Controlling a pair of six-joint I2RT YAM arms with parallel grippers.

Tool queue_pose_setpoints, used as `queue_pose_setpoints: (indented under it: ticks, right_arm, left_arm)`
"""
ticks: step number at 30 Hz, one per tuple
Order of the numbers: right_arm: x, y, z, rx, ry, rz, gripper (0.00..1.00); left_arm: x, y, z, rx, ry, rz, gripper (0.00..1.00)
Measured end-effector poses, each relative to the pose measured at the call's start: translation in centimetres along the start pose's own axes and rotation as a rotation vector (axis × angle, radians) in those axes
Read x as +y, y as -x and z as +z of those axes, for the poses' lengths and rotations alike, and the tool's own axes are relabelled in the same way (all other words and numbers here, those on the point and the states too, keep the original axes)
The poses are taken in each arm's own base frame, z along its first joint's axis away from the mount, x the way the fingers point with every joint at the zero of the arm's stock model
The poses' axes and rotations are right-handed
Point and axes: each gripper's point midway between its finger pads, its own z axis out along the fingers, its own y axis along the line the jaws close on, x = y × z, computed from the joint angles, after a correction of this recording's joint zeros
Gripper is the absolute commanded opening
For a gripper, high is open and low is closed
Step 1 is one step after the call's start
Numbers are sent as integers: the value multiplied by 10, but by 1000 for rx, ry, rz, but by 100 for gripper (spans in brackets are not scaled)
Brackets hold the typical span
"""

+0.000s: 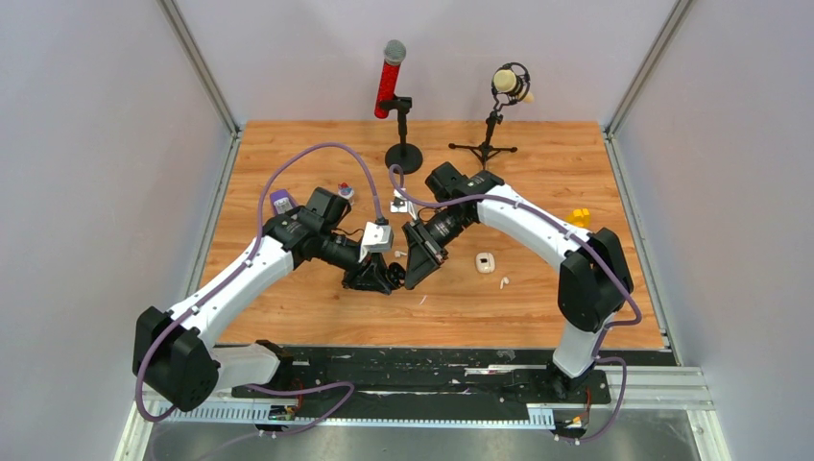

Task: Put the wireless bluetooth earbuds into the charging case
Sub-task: Insert the right earbud into the right side groove of the charging case.

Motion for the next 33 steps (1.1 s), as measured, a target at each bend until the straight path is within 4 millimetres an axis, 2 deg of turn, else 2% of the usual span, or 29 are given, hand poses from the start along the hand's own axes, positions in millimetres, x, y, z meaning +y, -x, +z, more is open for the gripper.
queue_pose_setpoints:
  ticks: [21,33]
  right_arm:
    - [-5,4,3,9,-25,18,16]
    - [-3,8,6,11,-31,20,22]
  left_arm:
    - [1,-4,0,23,12,-4,0]
    - [2,-5,0,30,19,-3,0]
